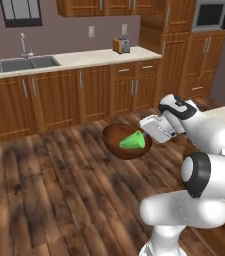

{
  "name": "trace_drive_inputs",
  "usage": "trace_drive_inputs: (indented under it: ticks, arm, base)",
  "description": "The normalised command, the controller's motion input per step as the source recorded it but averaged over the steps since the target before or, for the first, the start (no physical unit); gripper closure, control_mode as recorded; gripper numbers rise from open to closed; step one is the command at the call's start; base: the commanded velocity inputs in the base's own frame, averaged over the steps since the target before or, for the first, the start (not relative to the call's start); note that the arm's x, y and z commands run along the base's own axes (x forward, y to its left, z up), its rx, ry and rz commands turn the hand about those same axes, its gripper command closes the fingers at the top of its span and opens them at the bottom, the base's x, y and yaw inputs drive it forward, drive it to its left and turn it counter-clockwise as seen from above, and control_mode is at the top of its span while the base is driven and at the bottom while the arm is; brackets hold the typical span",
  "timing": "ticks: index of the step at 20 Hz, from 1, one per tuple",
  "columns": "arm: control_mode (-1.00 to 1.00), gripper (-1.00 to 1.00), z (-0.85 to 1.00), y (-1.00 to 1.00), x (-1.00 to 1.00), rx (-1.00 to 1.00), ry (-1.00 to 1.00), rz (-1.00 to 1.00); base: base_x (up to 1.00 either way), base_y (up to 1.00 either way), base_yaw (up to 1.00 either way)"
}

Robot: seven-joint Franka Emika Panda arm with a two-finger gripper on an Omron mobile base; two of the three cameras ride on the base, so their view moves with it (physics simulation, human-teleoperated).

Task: Place the cup inside the bowl on the dining table and move the bowl to any counter.

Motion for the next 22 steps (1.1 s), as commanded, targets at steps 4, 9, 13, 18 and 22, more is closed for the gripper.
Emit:
trace_drive_inputs:
  ticks: [4,9,13,18,22]
  arm:
    - [1.0,1.0,0.0,0.0,0.0,0.0,0.0,0.0]
    - [1.0,1.0,0.0,0.0,0.0,0.0,0.0,0.0]
    - [1.0,1.0,0.0,0.0,0.0,0.0,0.0,0.0]
    - [1.0,1.0,0.0,0.0,0.0,0.0,0.0,0.0]
    - [1.0,1.0,0.0,0.0,0.0,0.0,0.0,0.0]
  base:
    - [1.0,0.0,0.0]
    - [0.96,0.0,0.0]
    - [0.95,0.0,0.0]
    - [0.98,0.0,0.0]
    - [1.0,0.0,0.0]
